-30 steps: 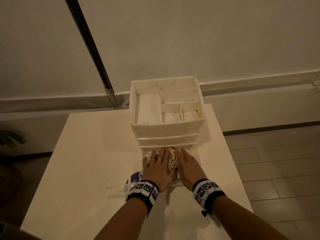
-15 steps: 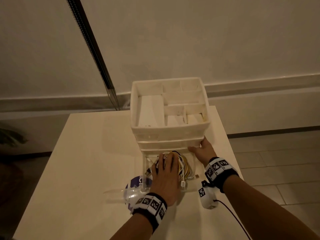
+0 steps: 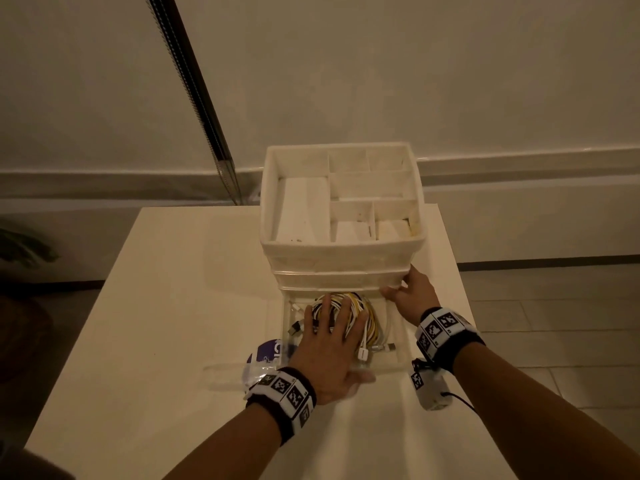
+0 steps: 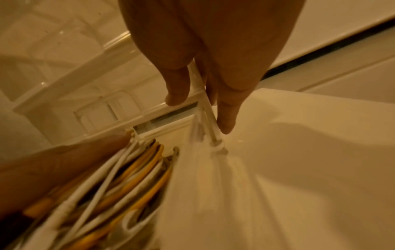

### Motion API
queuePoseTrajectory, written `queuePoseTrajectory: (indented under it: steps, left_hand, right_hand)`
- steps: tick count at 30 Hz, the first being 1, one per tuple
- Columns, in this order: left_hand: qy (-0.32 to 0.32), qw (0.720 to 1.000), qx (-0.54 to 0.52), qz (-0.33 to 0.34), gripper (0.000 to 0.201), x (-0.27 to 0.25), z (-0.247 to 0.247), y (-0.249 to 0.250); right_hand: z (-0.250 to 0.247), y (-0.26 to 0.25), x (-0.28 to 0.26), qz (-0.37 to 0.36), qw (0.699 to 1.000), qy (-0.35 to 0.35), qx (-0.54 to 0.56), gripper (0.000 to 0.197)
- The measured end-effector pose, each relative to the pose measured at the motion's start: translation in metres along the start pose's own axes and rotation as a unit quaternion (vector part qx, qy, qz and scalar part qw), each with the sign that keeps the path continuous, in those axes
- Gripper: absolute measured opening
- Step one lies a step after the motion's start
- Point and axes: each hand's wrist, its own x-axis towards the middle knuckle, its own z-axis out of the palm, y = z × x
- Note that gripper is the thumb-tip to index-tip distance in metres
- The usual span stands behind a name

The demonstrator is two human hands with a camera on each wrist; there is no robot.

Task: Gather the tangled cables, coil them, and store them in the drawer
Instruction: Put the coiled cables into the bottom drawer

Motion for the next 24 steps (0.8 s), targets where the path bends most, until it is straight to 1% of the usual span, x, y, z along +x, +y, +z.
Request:
queuePoseTrajectory:
  steps: [4,6,12,15,19,21,22,23,24]
  left_hand:
    - [0.007,1.000,0.011,0.005,0.094,0.006,0.002,-0.003]
    - [0.009,1.000,0.012,0.006,0.091,0.006,0.002,-0.007]
    - [0.007,0.999,-0.030,-0.040,0.084,0.018,-0.016,-0.005]
    - [0.020,0.999,-0.031,-0.032,0.080,0.014,-0.015,-0.001]
    - [0.005,0.999,-0.051,-0.002,0.087,0.007,-0.022,-0.014]
    - [0.053,0.996,-0.071,0.005,0.094,-0.004,-0.028,-0.024]
    - [0.082,0.993,-0.085,-0.008,0.099,-0.014,-0.032,-0.030]
    - [0.103,0.987,-0.118,-0.034,0.105,-0.024,-0.033,-0.037]
    - [0.124,0.975,-0.170,-0.076,0.107,-0.033,-0.033,-0.044]
  right_hand:
    - [-0.008,0.000,0.002,-0.002,1.000,-0.023,-0.008,0.043]
    - [-0.010,-0.002,-0.001,-0.011,1.000,-0.021,-0.012,0.044]
    - [-0.018,-0.010,-0.009,-0.048,0.994,-0.029,-0.097,0.041]
    - [-0.018,-0.010,-0.006,-0.048,0.993,-0.032,-0.103,0.042]
    - [-0.017,-0.006,-0.002,-0.036,0.995,-0.036,-0.089,0.044]
    - [-0.019,-0.005,-0.001,-0.033,0.994,-0.039,-0.093,0.043]
    - [-0.020,-0.005,0.000,-0.031,0.994,-0.044,-0.095,0.042]
    - [-0.021,-0.004,0.000,-0.029,0.994,-0.047,-0.095,0.041]
    - [-0.022,-0.004,0.000,-0.026,0.994,-0.047,-0.094,0.041]
